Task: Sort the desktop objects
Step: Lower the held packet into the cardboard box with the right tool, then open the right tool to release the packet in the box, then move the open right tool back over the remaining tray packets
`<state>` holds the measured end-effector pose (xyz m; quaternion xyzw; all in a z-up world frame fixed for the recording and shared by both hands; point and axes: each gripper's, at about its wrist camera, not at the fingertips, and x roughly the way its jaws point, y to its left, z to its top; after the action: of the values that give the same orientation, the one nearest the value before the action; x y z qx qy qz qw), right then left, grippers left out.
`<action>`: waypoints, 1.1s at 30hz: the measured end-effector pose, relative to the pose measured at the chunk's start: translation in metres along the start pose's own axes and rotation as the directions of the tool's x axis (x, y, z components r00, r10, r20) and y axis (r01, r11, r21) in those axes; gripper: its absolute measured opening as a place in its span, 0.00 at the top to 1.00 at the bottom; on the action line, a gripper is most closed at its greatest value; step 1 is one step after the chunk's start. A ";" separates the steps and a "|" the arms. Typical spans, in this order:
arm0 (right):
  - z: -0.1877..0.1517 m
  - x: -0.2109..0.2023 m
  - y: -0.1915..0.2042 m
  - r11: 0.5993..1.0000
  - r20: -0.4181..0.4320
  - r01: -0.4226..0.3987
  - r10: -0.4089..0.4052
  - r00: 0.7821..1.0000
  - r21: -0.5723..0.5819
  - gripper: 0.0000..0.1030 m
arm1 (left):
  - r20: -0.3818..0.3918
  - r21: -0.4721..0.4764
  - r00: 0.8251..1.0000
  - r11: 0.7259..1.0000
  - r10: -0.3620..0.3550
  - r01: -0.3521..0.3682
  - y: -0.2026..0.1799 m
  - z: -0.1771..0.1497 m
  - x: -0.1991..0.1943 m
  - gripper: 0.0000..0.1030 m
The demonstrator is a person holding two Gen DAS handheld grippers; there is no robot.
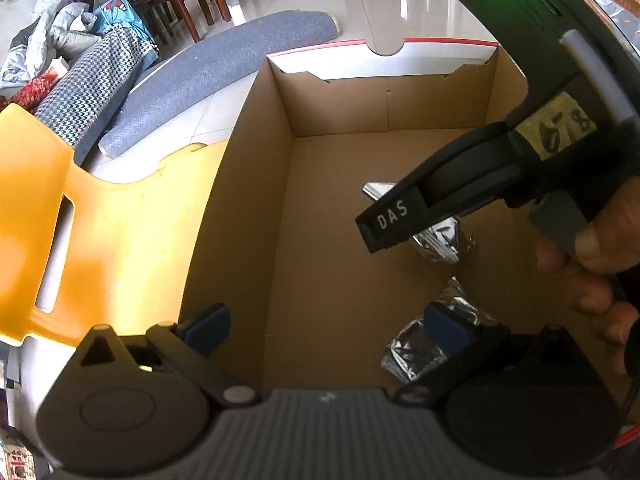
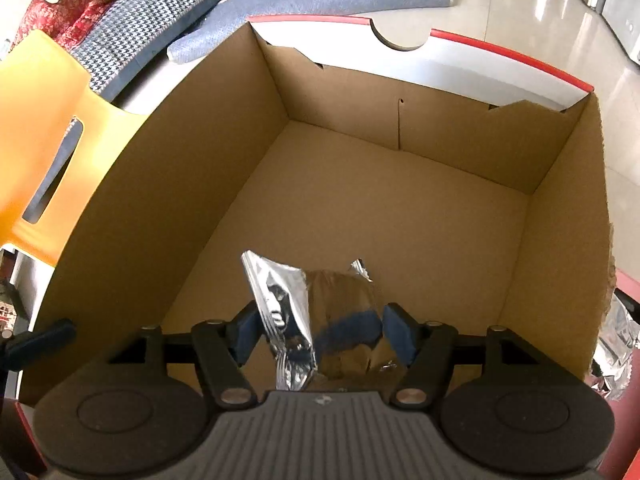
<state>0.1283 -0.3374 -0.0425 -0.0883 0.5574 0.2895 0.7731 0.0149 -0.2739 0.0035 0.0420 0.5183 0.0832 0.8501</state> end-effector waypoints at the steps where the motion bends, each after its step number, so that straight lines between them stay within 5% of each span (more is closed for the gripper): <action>1: 0.000 -0.001 0.000 1.000 0.001 0.001 -0.001 1.000 -0.001 0.37 | 0.000 -0.001 1.000 1.000 -0.001 0.001 0.000 0.000 0.000 0.00; 33: -0.022 -0.060 0.003 0.998 0.122 0.017 -0.010 0.992 -0.056 0.36 | 0.033 -0.044 0.998 0.998 -0.051 0.053 -0.005 -0.004 -0.006 0.00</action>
<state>0.0963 -0.3661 0.0048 -0.0960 0.5000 0.3048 0.8049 0.0093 -0.2797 0.0068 0.0106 0.5034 0.0721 0.8610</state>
